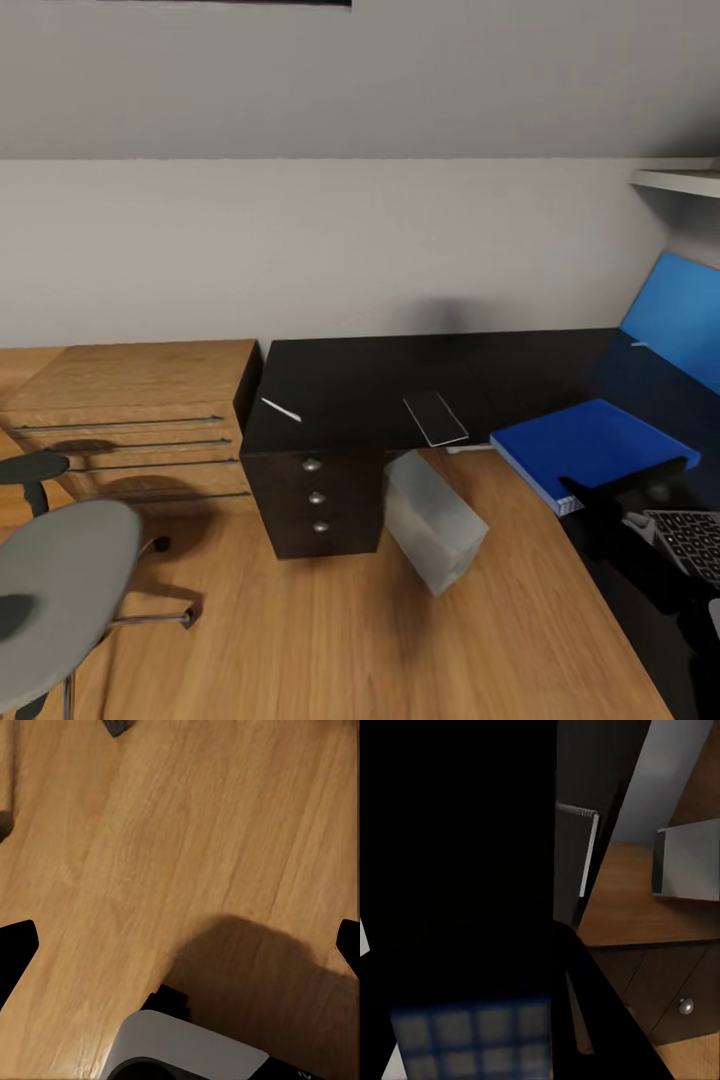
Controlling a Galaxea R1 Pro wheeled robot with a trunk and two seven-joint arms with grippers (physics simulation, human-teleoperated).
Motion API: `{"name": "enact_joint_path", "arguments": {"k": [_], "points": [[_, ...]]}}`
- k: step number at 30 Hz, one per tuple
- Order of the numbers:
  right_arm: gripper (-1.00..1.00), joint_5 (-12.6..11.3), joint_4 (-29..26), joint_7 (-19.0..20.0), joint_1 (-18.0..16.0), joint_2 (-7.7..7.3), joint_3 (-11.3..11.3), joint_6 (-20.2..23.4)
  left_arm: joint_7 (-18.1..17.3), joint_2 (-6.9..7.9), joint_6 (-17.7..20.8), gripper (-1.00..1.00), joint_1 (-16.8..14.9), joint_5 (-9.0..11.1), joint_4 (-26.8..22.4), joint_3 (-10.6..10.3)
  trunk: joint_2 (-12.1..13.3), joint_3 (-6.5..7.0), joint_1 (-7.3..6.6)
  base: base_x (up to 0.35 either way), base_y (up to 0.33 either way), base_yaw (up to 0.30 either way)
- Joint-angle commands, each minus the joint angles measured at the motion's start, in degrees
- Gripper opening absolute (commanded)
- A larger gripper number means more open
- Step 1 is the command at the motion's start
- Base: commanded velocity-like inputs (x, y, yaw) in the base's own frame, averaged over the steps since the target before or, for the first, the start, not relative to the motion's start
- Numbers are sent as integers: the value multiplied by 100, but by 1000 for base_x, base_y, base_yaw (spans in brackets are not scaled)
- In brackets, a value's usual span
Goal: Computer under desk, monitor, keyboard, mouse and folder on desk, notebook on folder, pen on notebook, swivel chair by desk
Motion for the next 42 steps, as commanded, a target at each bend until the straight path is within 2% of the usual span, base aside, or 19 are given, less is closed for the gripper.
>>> {"name": "enact_joint_path", "arguments": {"k": [1, 4, 7, 9, 11, 12, 13, 14, 15, 16, 18, 21, 25, 28, 33, 42], "points": [[-100, -67, -5, -52, -5, 0, 4, 33, 44, 2, -13, 100, -3, 18, -4, -51, -3, -5, 3, 168, 0, -7], [-100, -65, 5, -52, -10, 3, 33, 12, 44, -3, -13, 100, -3, 18, -4, -56, -3, -6, 3, 92, 0, -4], [-100, -28, 100, -68, -58, -21, 67, -191, 44, -53, -8, 100, -3, 18, 14, -60, -3, -6, 3, 16, 0, -1], [-100, -17, 261, -80, -168, -48, 71, -390, 44, -76, -6, 100, -3, 14, 57, -62, -3, -6, 3, 7, 0, 0], [-100, -8, 462, -97, -422, -86, 78, -609, 44, -93, -5, 100, -3, 11, 86, -63, -3, -6, 3, 3, 0, 0], [-100, 5, 679, -109, -672, -103, 97, -794, 44, -101, -8, 100, -3, 11, 98, -63, -3, -6, 3, 2, 0, 0], [-100, 53, 1222, -120, -1131, -119, 176, -1151, 44, -114, -11, 100, -3, 10, 108, -64, -3, -6, 3, 0, 0, 0], [-100, 229, 2395, -127, -2045, -133, 326, -1961, 44, -161, -12, 100, -3, 14, 116, -60, -3, -6, 3, 0, 0, 0], [-100, 272, 2630, -128, -2226, -135, 343, -2144, 44, -169, -12, 100, -3, 14, 116, -59, -3, -6, 3, 0, 0, 0], [-100, 348, 3090, -129, -2558, -137, 369, -2524, 44, -180, -13, 100, -3, 16, 120, -57, -3, -6, 3, 0, 0, 0], [-100, 426, 3677, -127, -2948, -132, 398, -3075, 44, -189, -13, 100, -3, 17, 123, -56, -3, -6, 3, 0, 0, 0], [-100, 483, 4187, -117, -3262, -113, 509, -3705, 44, -202, -13, 100, -3, 14, 121, -62, -3, -6, 3, 0, 0, 0], [-100, 499, 4372, -116, -3365, -102, 728, -3953, 44, -219, -13, 100, -3, 14, 122, -61, -3, -6, 3, 0, 0, 0], [-100, 459, 4455, -107, -3393, -83, 799, -3999, 44, -228, -13, 100, -3, 14, 123, -58, -3, -6, 3, 12, 0, 0], [-100, 332, 4692, -64, -3403, -24, 833, -4043, 44, -236, -13, 100, -3, 15, 127, -58, -3, -6, 3, 88, 0, 0], [-100, 280, 4775, 51, -3406, -24, 840, -4014, 44, -236, -13, 100, -3, 15, 128, -56, -3, -6, 3, 254, 0, 0]]}}
